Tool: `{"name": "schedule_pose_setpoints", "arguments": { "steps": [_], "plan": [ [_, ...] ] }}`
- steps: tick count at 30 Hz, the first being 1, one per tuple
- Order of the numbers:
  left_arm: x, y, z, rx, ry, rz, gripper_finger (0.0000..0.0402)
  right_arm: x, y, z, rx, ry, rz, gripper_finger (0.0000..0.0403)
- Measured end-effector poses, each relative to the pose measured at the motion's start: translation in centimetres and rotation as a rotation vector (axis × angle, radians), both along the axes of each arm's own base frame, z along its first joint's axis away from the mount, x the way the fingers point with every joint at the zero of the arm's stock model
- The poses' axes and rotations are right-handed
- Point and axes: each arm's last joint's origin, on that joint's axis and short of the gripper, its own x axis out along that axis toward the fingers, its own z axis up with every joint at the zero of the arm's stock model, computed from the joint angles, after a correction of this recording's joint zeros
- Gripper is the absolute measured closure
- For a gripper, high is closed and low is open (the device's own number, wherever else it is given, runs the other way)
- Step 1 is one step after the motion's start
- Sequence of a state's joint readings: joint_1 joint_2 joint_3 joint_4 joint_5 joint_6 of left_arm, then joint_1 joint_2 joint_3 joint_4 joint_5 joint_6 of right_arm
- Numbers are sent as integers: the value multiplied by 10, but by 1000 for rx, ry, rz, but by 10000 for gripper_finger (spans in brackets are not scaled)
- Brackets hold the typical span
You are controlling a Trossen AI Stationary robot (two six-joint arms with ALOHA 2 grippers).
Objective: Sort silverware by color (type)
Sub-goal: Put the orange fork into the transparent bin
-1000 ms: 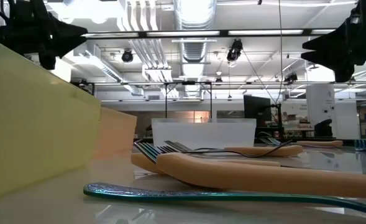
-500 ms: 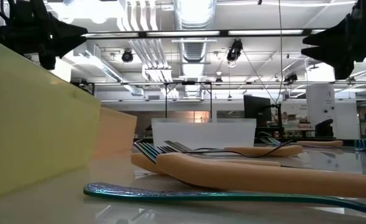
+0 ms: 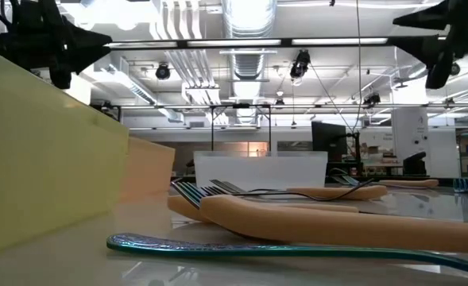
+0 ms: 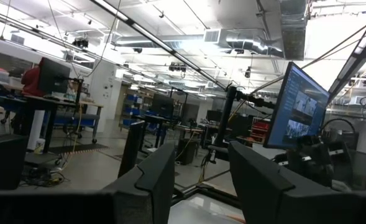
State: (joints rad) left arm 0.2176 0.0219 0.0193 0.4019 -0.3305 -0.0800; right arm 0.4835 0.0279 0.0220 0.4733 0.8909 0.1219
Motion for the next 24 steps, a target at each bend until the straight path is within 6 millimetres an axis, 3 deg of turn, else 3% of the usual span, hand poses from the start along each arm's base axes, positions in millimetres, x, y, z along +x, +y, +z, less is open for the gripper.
{"name": "schedule_pose_setpoints", "arguments": {
  "steps": [6, 11, 15, 24],
  "plan": [
    [0, 0, 0, 0, 0, 1, 269, -9, -9, 28, 49, 130, -205, 252],
    [0, 0, 0, 0, 0, 0, 269, -23, -17, 59, 121, 190, -262, 252],
    [0, 0, 0, 0, 0, 0, 269, -27, -20, 70, 163, 254, -285, 252],
    [0, 0, 0, 0, 0, 0, 269, -5, -8, 92, 144, 370, -320, 252]
  ]
}}
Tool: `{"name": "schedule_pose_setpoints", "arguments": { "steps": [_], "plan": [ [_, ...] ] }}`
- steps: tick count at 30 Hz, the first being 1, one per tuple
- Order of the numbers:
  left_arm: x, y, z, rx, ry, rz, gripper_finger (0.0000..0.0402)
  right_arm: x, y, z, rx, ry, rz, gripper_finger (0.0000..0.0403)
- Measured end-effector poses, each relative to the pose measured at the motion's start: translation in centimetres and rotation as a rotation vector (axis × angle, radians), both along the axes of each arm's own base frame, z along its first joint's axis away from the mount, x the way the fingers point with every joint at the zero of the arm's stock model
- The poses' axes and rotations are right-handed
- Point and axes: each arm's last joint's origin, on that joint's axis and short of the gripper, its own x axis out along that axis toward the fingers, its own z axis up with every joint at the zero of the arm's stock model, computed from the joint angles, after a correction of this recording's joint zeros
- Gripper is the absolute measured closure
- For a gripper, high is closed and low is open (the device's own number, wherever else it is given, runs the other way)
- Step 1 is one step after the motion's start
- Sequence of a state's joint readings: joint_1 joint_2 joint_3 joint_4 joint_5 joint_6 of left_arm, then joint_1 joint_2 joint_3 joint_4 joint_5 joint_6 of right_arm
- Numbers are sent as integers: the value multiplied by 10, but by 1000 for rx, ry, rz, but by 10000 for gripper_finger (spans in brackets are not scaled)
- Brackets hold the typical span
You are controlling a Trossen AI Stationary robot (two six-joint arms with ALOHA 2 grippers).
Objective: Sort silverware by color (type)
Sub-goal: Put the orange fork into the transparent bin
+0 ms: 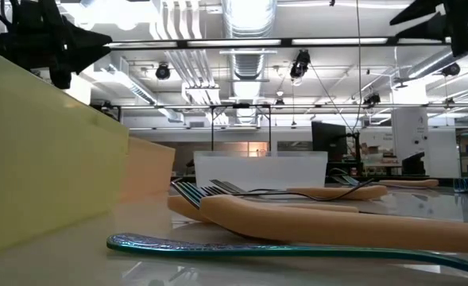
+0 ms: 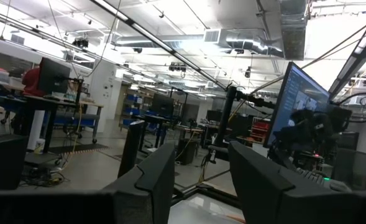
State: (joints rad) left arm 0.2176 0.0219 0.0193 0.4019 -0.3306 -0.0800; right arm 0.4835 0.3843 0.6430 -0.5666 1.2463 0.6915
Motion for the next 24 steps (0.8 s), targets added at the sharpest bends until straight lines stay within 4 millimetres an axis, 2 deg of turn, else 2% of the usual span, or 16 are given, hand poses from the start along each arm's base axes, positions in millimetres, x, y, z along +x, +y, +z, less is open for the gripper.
{"name": "schedule_pose_setpoints", "arguments": {
  "steps": [8, 11, 16, 18, 24],
  "plan": [
    [0, 0, 0, 0, 0, 0, 269, 15, 3, 30, -74, 78, -83, 252],
    [0, 0, 0, 0, 0, 0, 269, 24, 3, 31, -88, 115, -110, 252],
    [0, 0, 0, 0, 0, 0, 269, 59, 5, 16, -127, 265, -151, 252],
    [0, 0, 0, 0, 0, 0, 269, 66, 1, 14, -131, 295, -193, 252],
    [0, 0, 0, 0, -1, 0, 269, 85, -15, 24, -145, 368, -314, 252]
  ]
}}
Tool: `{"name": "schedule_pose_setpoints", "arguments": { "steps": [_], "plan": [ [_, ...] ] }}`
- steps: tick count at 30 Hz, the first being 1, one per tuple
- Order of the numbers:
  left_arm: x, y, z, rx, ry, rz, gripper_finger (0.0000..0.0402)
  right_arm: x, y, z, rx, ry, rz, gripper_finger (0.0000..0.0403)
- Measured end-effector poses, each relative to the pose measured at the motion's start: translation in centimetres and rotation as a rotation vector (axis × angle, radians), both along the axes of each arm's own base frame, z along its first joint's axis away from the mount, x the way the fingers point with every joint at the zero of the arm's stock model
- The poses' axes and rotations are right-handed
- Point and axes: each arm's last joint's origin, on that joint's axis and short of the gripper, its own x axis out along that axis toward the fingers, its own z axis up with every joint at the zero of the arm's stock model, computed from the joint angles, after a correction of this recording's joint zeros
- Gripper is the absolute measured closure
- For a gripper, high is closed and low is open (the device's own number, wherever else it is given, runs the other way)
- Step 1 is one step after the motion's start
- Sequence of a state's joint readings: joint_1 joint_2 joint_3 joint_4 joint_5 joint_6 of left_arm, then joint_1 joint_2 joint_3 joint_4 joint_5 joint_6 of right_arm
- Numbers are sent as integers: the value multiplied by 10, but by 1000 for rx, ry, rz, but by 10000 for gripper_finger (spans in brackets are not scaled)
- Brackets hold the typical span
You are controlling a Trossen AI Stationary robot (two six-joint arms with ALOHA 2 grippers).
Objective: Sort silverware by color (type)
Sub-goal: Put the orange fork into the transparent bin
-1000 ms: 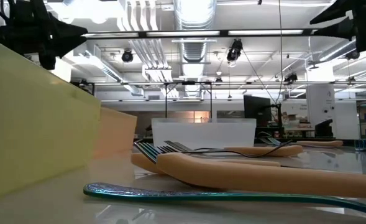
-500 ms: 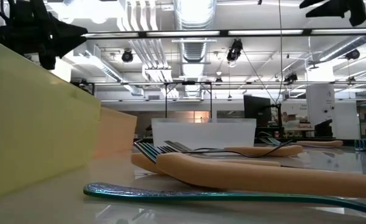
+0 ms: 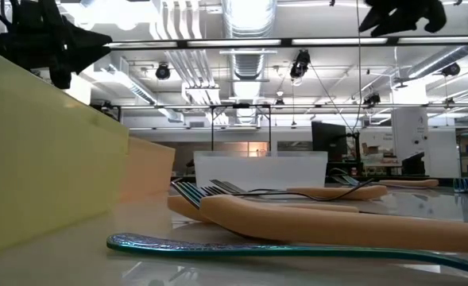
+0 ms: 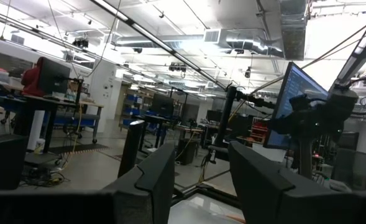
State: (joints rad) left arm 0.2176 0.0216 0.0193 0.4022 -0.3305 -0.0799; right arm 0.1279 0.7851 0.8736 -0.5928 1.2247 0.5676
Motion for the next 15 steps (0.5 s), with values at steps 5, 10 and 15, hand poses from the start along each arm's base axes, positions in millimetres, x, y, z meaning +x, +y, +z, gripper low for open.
{"name": "schedule_pose_setpoints", "arguments": {
  "steps": [5, 10, 15],
  "plan": [
    [0, 0, 0, 0, 0, 0, 269, 17, -15, 13, -8, 123, -18, 252],
    [0, 0, 0, 0, 1, 0, 269, 14, -41, 19, 88, 264, -96, 252],
    [0, 0, 0, 0, 1, 0, 269, -20, -66, 14, 349, 386, -344, 252]
  ]
}}
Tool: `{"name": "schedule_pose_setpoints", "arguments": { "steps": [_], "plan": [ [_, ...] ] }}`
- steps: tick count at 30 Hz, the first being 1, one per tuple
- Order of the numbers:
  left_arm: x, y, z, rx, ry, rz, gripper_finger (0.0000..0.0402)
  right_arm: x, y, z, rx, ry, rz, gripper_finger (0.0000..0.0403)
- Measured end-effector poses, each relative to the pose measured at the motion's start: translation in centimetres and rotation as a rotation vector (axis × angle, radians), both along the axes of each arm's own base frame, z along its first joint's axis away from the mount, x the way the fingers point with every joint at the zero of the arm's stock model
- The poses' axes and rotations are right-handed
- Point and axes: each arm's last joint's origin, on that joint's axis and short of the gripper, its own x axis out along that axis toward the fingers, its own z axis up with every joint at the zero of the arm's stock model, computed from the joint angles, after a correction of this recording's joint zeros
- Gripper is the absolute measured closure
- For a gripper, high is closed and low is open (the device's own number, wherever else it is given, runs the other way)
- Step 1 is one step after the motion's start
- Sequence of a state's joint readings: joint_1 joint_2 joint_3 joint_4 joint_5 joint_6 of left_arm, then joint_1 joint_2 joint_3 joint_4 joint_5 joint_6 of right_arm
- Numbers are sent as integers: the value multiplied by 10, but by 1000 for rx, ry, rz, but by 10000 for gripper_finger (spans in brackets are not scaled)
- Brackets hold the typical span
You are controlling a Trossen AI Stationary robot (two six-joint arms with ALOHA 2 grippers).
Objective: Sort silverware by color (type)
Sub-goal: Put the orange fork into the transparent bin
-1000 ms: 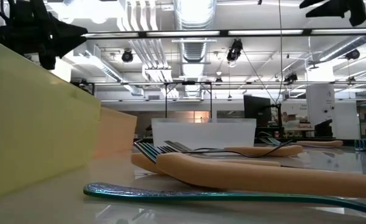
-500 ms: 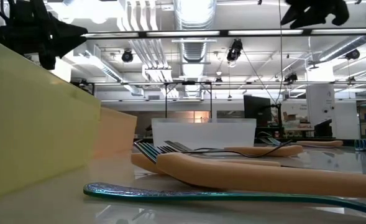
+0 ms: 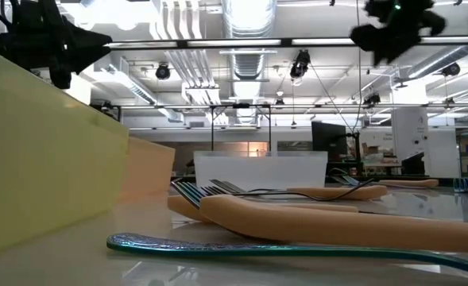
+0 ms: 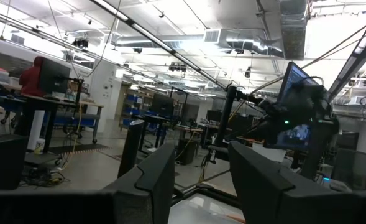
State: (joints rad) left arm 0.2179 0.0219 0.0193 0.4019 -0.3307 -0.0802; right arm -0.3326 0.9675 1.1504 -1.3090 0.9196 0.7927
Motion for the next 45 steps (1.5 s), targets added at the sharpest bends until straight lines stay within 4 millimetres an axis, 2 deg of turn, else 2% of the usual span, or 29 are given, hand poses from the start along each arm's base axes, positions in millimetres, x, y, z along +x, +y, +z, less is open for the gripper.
{"name": "schedule_pose_setpoints", "arguments": {
  "steps": [4, 8, 15, 24, 32, 37, 45],
  "plan": [
    [0, 0, 0, 0, 0, 0, 269, -18, -11, -7, 157, 41, -141, 252],
    [0, 0, 0, 0, 0, 0, 269, -21, -19, -21, 229, 94, -135, 252],
    [0, 0, 0, 0, 0, 0, 269, -6, -32, -56, 397, 143, -29, 252],
    [0, 0, 0, 0, 0, 0, 269, 19, -49, -82, 584, 177, 78, 252],
    [0, 0, 0, 0, 0, 0, 269, 37, -65, -105, 665, 228, 138, 252],
    [0, 0, 0, 0, 0, 0, 269, 38, -77, -125, 767, 169, 184, 252],
    [0, 0, 0, 0, 0, 0, 269, 26, -92, -155, 867, 88, 183, 252]
  ]
}}
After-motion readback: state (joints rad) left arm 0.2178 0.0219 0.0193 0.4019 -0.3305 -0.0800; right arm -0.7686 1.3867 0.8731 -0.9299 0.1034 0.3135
